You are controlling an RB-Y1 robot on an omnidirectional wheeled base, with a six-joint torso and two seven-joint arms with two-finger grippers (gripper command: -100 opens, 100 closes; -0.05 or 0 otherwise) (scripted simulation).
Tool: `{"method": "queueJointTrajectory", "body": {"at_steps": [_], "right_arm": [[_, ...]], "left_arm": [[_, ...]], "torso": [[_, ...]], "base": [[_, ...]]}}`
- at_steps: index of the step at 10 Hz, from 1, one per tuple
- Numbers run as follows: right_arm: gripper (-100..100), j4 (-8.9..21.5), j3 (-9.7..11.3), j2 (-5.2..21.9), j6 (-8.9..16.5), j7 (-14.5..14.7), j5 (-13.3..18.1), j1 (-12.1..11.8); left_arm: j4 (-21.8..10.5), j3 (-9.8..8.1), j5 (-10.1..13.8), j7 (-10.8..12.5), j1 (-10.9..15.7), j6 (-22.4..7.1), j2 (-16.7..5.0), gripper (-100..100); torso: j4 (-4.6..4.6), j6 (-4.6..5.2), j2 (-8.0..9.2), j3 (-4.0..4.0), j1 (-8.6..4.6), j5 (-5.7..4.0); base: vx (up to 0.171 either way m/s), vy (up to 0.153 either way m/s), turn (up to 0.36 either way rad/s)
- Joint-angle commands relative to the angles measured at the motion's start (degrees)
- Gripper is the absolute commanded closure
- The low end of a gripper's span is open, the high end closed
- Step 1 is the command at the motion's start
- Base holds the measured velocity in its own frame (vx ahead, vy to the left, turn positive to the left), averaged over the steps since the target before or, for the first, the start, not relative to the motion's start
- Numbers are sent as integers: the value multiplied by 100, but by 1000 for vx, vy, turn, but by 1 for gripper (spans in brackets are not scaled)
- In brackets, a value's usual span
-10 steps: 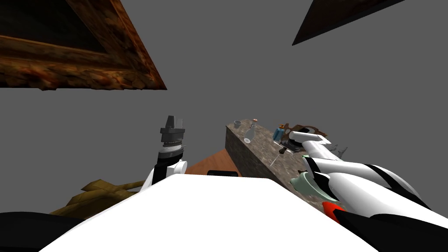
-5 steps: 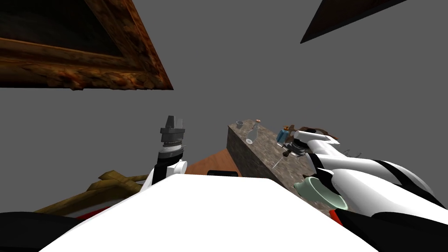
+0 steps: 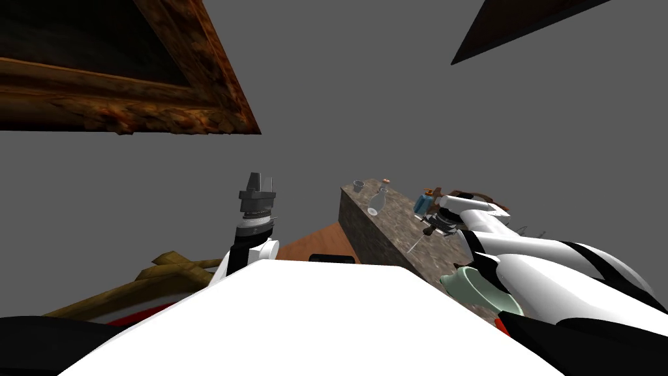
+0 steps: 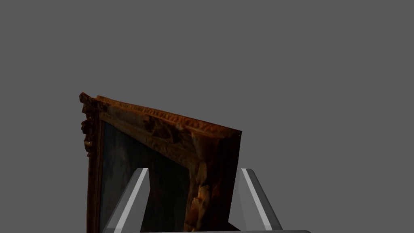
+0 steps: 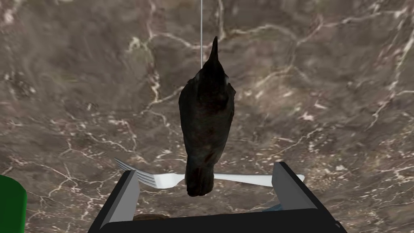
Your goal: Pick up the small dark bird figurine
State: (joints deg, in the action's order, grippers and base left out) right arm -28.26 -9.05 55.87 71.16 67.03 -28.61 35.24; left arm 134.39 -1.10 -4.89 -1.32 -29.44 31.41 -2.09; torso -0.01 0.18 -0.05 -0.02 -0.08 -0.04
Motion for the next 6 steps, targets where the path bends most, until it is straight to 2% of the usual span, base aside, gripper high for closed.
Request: {"method": "queueJointTrajectory", "body": {"at_steps": [1,3,4,5,6], "right_arm": [[-100,-280,-201,-150,125,8,174,-122],[-100,-687,-500,-357,319,-6,393,-380],[-100,-785,-500,-357,319,-6,393,-380],[-100,-945,-649,-461,417,-13,503,-509],[-100,-1037,-649,-461,417,-13,503,-509]], "left_arm": [[0,0,0,0,0,0,0,0],[0,0,0,0,0,0,0,0],[0,0,0,0,0,0,0,0],[0,0,0,0,0,0,0,0],[0,0,0,0,0,0,0,0]], "torso": [[0,0,0,0,0,0],[-3,0,-13,-8,-7,-2],[-4,-1,-15,-9,-8,-2],[-3,-3,-11,-7,-3,0],[-3,-1,-9,-6,-3,-1]], "base": [[45,-18,-81],[55,-27,-83],[38,-14,-18],[35,-14,-39],[25,-7,-24]]}}
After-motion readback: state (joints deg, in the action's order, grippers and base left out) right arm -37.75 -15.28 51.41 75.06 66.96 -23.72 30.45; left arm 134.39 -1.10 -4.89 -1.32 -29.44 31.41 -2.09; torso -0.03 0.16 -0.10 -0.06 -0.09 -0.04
